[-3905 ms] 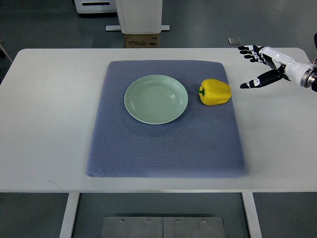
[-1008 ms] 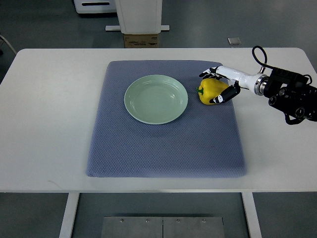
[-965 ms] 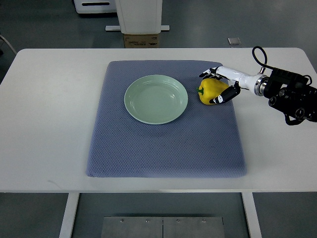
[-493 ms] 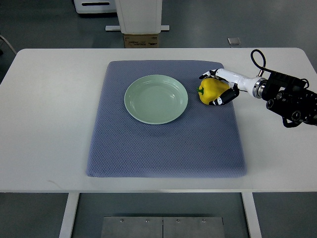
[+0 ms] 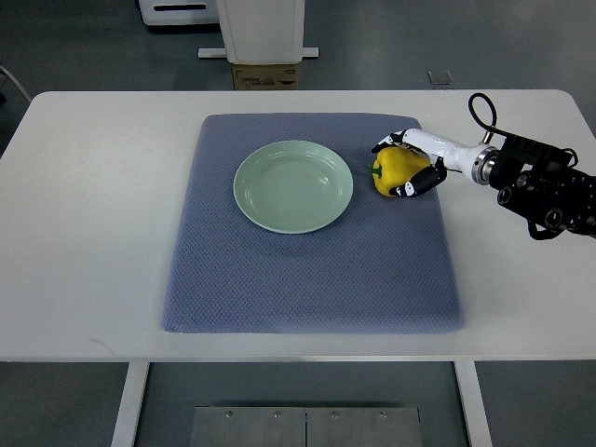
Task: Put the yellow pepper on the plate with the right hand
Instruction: 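Close the right hand fingers around the yellow pepper, then lift the pepper with the right hand and carry it over the plate, then lower the held pepper onto the green plate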
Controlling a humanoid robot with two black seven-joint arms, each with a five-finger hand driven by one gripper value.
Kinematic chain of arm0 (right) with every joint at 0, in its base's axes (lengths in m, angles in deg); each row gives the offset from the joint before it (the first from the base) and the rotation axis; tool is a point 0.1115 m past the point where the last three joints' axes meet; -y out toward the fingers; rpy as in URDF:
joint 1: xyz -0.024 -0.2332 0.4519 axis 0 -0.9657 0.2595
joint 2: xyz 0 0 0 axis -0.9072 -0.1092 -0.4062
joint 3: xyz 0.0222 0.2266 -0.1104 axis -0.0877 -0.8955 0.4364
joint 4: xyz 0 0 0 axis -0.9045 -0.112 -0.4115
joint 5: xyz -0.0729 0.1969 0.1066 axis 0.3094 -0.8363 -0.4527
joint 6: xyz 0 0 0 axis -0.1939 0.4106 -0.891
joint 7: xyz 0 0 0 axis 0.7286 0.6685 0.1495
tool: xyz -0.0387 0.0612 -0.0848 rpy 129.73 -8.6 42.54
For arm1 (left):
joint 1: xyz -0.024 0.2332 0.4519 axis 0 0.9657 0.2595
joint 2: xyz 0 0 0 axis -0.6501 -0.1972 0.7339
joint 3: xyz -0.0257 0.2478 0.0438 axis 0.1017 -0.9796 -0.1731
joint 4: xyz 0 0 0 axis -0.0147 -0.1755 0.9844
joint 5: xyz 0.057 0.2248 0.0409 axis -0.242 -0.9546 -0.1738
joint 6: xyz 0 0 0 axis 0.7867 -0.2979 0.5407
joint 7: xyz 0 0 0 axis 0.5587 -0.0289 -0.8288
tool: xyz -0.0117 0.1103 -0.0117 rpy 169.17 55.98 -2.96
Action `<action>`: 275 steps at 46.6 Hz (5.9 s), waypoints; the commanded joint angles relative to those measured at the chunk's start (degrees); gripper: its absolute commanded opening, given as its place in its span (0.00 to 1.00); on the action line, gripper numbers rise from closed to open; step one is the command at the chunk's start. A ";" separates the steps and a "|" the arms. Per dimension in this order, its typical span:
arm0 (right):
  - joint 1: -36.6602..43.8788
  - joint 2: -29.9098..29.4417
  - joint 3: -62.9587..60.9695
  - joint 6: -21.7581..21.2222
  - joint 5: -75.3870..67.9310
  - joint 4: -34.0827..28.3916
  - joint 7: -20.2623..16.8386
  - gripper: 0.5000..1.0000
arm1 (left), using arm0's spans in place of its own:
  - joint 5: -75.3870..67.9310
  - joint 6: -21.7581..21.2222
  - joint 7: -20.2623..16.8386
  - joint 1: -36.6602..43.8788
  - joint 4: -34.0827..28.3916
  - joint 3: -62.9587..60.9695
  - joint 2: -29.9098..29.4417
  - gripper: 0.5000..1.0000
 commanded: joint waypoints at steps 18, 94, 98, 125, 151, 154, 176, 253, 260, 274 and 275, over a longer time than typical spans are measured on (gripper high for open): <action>0.09 0.00 0.08 0.03 -0.01 -0.02 -0.18 0.00 | 0.00 0.00 0.00 0.00 0.00 0.00 0.00 1.00; 5.19 -8.34 -0.36 0.03 -0.18 1.83 -6.42 0.00 | 0.00 0.00 0.00 0.00 0.00 0.00 0.00 1.00; 5.19 -9.13 -0.36 0.03 -0.18 1.92 -6.42 0.00 | 0.00 0.00 0.00 0.00 0.00 0.00 0.00 1.00; 5.27 -11.95 -0.45 0.03 -0.54 1.92 -7.21 0.00 | 0.00 0.00 0.00 0.00 0.00 0.00 0.00 1.00; 5.62 -11.95 -1.24 0.03 -0.71 1.92 -8.79 0.00 | 0.00 0.00 0.00 0.00 0.00 0.00 0.00 1.00; 6.06 -11.95 -1.68 0.03 -0.71 1.83 -8.97 0.00 | 0.00 0.00 0.00 0.00 0.00 0.00 0.00 1.00; 6.42 -11.95 -4.05 0.03 -0.89 1.57 -10.81 0.00 | 0.00 0.00 0.00 0.00 0.00 0.00 0.00 1.00; 9.93 -11.95 -10.56 0.03 -0.98 -4.50 -10.99 0.00 | 0.00 0.00 0.00 0.00 0.00 0.00 0.00 1.00; 9.93 -11.95 -10.56 0.03 -0.98 -5.20 -10.99 0.00 | 0.00 0.00 0.00 0.00 0.00 0.00 0.00 1.00; 9.93 -11.95 -10.56 0.03 -0.98 -7.22 -10.99 0.00 | 0.00 0.00 0.00 0.00 0.00 0.00 0.00 1.00; 9.93 -11.95 -10.56 0.03 -0.98 -7.22 -10.99 0.00 | 0.00 0.00 0.00 0.00 0.00 0.00 0.00 1.00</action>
